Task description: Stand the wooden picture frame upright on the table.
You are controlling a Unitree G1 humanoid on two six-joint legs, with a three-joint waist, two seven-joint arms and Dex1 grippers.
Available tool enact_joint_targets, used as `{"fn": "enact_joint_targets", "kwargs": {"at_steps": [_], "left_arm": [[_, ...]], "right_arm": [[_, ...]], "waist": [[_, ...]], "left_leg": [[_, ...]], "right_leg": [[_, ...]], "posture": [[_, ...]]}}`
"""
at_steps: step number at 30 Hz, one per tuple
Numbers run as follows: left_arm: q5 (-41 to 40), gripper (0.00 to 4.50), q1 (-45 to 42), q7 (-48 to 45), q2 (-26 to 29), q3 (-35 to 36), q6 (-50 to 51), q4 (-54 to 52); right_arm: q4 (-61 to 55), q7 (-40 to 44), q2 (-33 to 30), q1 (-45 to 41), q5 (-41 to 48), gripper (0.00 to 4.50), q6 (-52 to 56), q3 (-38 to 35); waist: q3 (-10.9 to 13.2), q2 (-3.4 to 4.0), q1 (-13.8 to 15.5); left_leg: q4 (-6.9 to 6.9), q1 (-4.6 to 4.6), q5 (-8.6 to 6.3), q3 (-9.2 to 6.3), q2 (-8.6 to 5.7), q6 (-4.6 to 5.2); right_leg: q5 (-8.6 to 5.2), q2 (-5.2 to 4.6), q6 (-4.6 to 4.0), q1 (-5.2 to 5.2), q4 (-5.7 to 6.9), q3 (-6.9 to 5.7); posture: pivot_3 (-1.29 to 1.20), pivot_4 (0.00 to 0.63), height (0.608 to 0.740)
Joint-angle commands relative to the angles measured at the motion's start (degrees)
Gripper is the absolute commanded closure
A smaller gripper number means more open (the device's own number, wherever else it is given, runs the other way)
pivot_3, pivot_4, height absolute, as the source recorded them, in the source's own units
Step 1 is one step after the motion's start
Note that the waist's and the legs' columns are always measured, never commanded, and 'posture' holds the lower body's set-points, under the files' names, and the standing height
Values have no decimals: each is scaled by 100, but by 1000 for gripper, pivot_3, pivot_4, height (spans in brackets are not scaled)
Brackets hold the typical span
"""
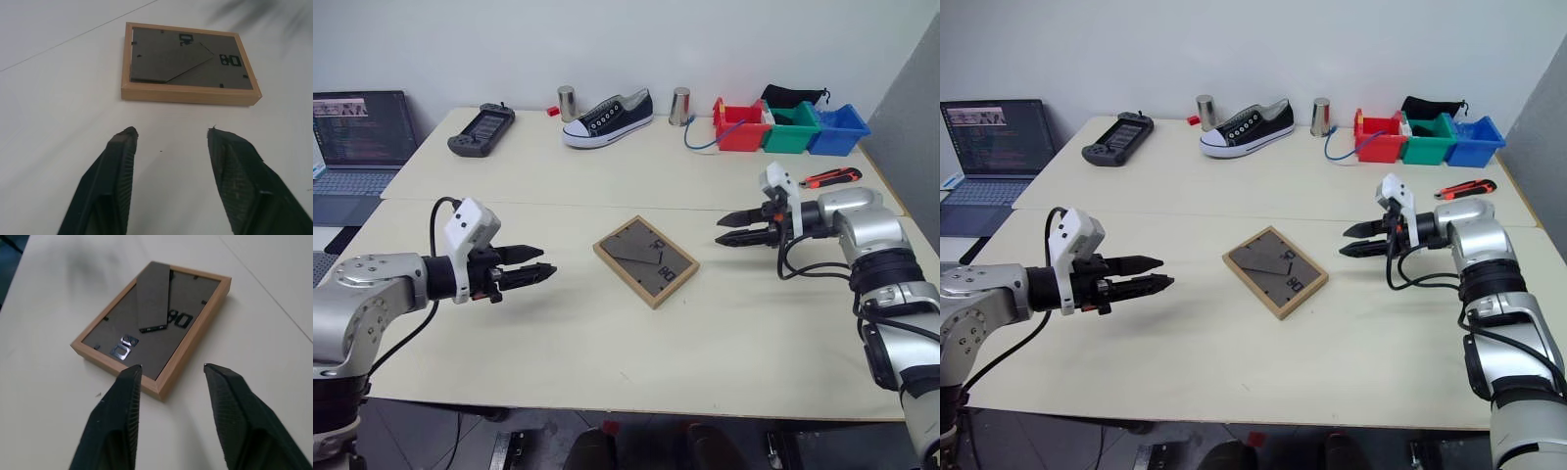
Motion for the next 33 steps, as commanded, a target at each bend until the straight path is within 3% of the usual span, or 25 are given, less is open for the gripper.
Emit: {"fn": "enact_joint_targets", "kwargs": {"at_steps": [1, 6, 8, 17, 25, 33], "left_arm": [[318, 3156, 104, 261, -208, -348, -273, -326], [758, 4185, 55, 754, -712, -896, -468, -425], [902, 4450, 2, 959, -992, -1086, -521, -389], [1574, 4450, -237, 1693, -2031, -1767, -760, 101], [1758, 4450, -400, 1649, -2181, -1872, -689, 249], [1927, 4450, -739, 1541, -2394, -2066, -775, 545]], "right_arm": [[317, -494, 104, -11, -609, 3328, -950, 277], [935, -966, 441, -199, -874, 4498, -1243, 341], [1168, -1119, 545, -287, -988, 4500, -1401, 359], [1961, -1593, 963, -647, -1276, 4500, -1836, 328], [2142, -1900, 1283, -707, -1343, 4500, -1957, 305], [1965, -1589, 1385, -551, -1309, 4500, -1945, 349]], "waist": [[0, 0, -2], [0, 0, -2], [0, 0, -2], [-1, -1, -5], [-1, -1, -18], [-1, -1, -18]], "left_leg": [[0, 0, 0, 0, 0, 0], [1, 1, 0, 1, 0, -1], [3, 0, 1, 2, 0, -1], [3, 2, 1, 1, 1, -2], [4, 2, 1, 0, 1, -2], [6, 2, 2, -1, 0, -3]], "right_leg": [[0, 0, 0, 0, 2, 0], [0, 0, 0, 0, 3, 0], [0, -1, 0, 0, 4, 1], [0, 0, 0, 0, 7, 0], [0, -1, 0, 0, 13, -1], [0, -3, 0, 2, 13, -4]], "posture": [[0, 150, 740], [0, 150, 740], [0, 150, 740], [0, 150, 740], [0, 150, 740], [0, 150, 740]]}}
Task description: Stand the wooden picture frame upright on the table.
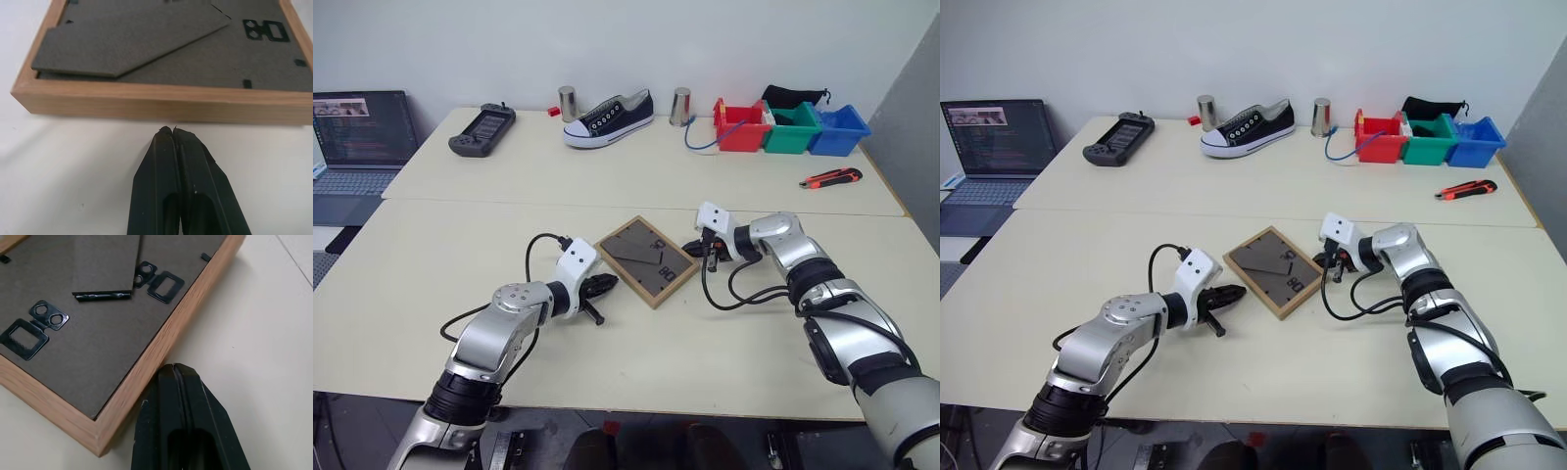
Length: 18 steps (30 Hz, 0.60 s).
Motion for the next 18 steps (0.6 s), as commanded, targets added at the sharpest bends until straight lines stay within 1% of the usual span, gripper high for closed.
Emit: {"fn": "enact_joint_targets", "kwargs": {"at_steps": [1, 10, 13, 18], "left_arm": [[68, 4450, -158, -163, -40, -166, -100, -99], [215, 4450, -271, -586, 90, -406, -183, -104], [298, 4450, -450, -754, 79, -503, -305, 56], [378, 4450, -585, -1095, 154, -656, -452, 201]], "right_arm": [[-235, 164, 3, -8, 16, 4500, -44, -70], [-908, 594, -193, 366, 97, 4500, 132, -35], [-1658, 964, -393, 768, 161, 4500, 280, 47], [-2618, 1092, -535, 1203, 249, 4500, 740, 20]], "waist": [[0, 0, -2], [0, 0, 3], [0, 0, 31], [0, 0, 19]], "left_leg": [[0, 0, 0, 0, 0, 0], [0, 0, 0, -1, 0, 0], [1, -2, 0, -3, -1, 0], [2, -1, 0, -2, -1, 0]], "right_leg": [[0, 0, 0, 0, 1, 0], [0, 0, 0, 0, 0, 1], [0, 0, 0, 0, -1, -1], [0, 0, 0, 2, -1, 0]], "posture": [[0, 150, 740], [0, 150, 740], [0, 150, 740], [0, 150, 740]]}}
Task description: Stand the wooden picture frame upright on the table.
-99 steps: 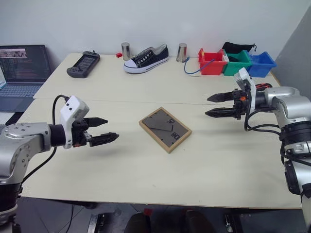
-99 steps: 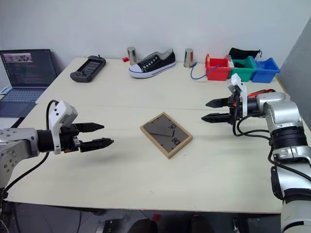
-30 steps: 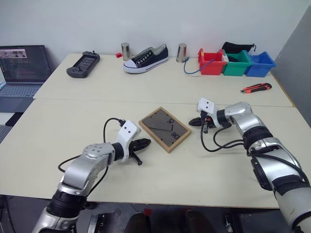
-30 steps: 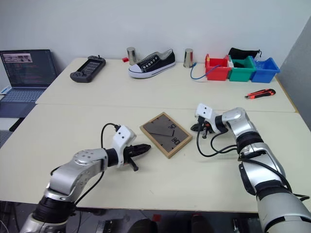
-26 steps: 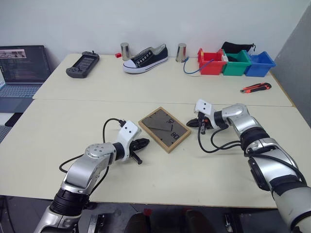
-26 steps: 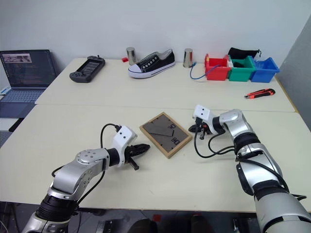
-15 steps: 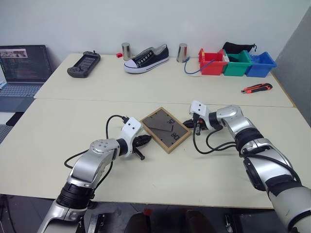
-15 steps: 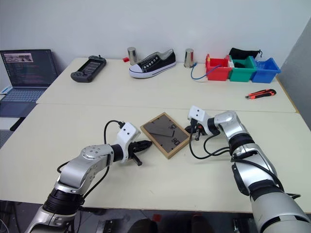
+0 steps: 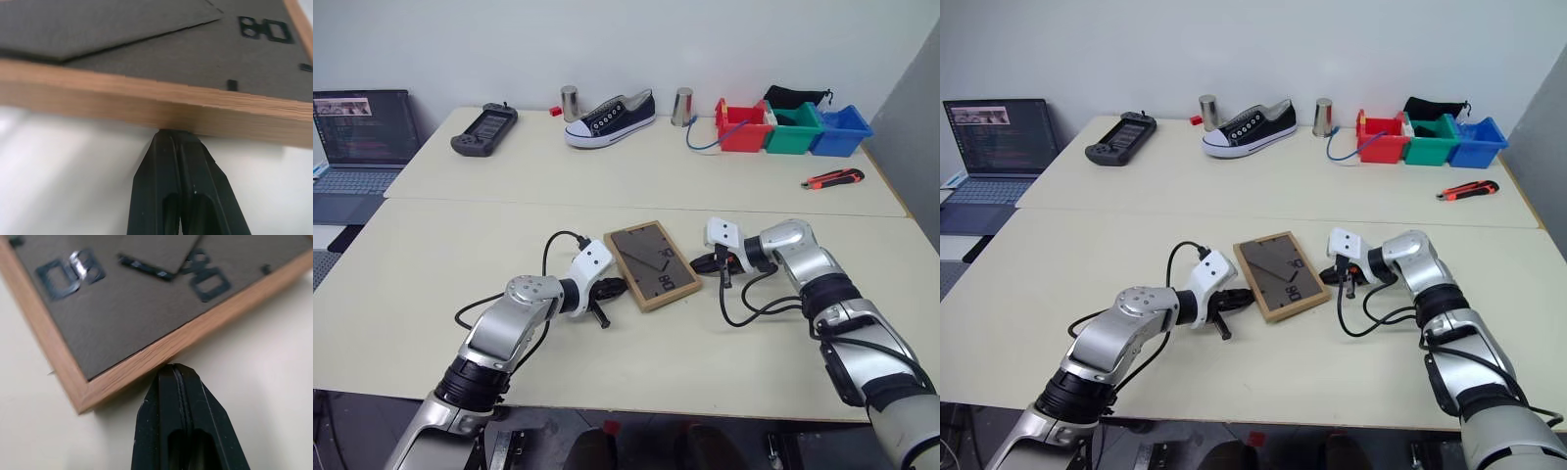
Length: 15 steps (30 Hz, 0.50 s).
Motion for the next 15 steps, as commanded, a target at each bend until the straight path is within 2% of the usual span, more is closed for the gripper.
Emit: {"fn": "enact_joint_targets", "kwargs": {"at_steps": [1, 5, 15], "left_arm": [[84, 4450, -195, -364, 100, -164, -269, -35], [237, 4450, -298, -635, 276, -320, -375, 136], [320, 4450, -182, -842, 747, -152, -328, 275]], "right_arm": [[-830, 169, -83, 178, 193, 4500, 340, -17], [-1161, 95, -113, 301, 199, 4500, 595, -61], [-1213, -59, -155, 325, 209, 4500, 724, -50]], "waist": [[0, 0, 0], [0, 0, -11], [0, 0, -12]], "left_leg": [[-1, 0, 0, -1, 0, 0], [-1, 1, 0, 0, 1, 0], [-1, 3, 0, -1, 1, 0]], "right_leg": [[0, 0, 0, -1, 0, -1], [0, 2, 0, -1, -1, 0], [0, 2, 0, -1, -3, 0]], "posture": [[0, 150, 740], [0, 150, 740], [0, 150, 740]]}}
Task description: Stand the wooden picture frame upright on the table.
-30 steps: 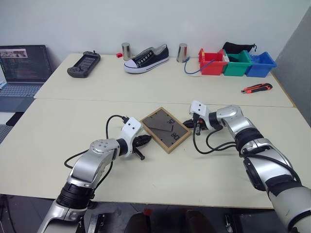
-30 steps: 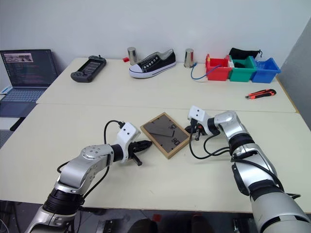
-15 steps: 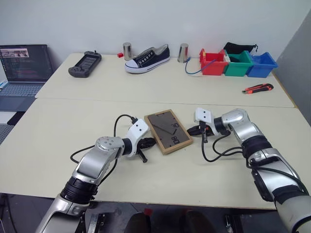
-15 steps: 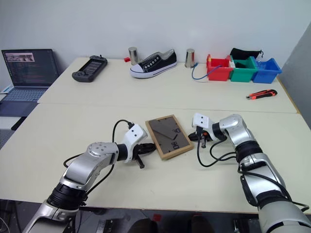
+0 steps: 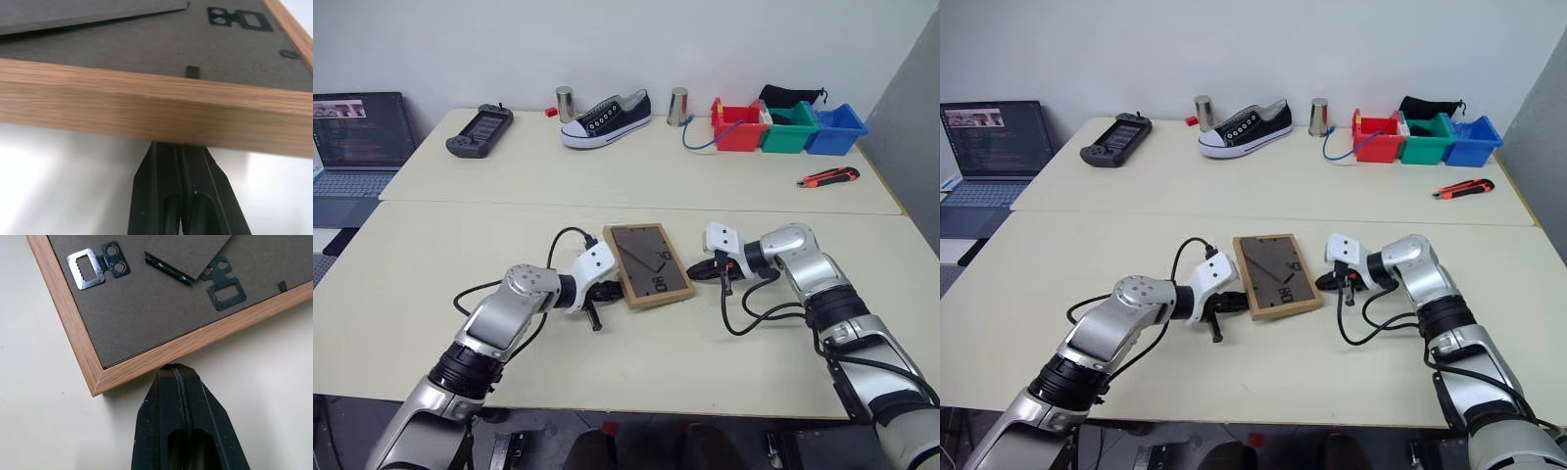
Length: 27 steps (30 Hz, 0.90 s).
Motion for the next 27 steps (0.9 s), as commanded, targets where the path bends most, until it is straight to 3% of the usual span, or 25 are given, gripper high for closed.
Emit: {"fn": "enact_joint_targets", "kwargs": {"at_steps": [1, 10, 16, 27], "left_arm": [[85, 4450, 146, -69, 280, 184, 41, -114], [84, 4450, 263, 48, 620, 490, 239, -122], [349, 4450, -151, 527, 334, 500, 118, 430], [881, 4450, -771, 514, -57, 145, -492, 1170]], "right_arm": [[-156, -46, -48, -18, 100, 4500, 7, -47], [323, -248, 68, -339, -21, 4500, -221, -1], [703, -307, 284, -641, -27, 4500, -373, 6], [50, 264, 29, -270, 51, 4500, -144, 95]], "waist": [[0, 0, -6], [0, 0, -16], [0, 0, -15], [0, 0, 1]], "left_leg": [[0, 0, 0, 0, 0, 0], [0, 2, 0, 0, 0, 0], [2, 4, 0, -1, 0, 0], [3, 2, 0, 1, -1, 0]], "right_leg": [[0, 0, 0, 0, 0, 0], [0, 1, 0, 0, 1, 1], [0, 1, 0, 0, 5, -1], [0, -1, 0, 0, 6, 0]], "posture": [[0, 150, 740], [0, 150, 740], [0, 150, 740], [0, 150, 740]]}}
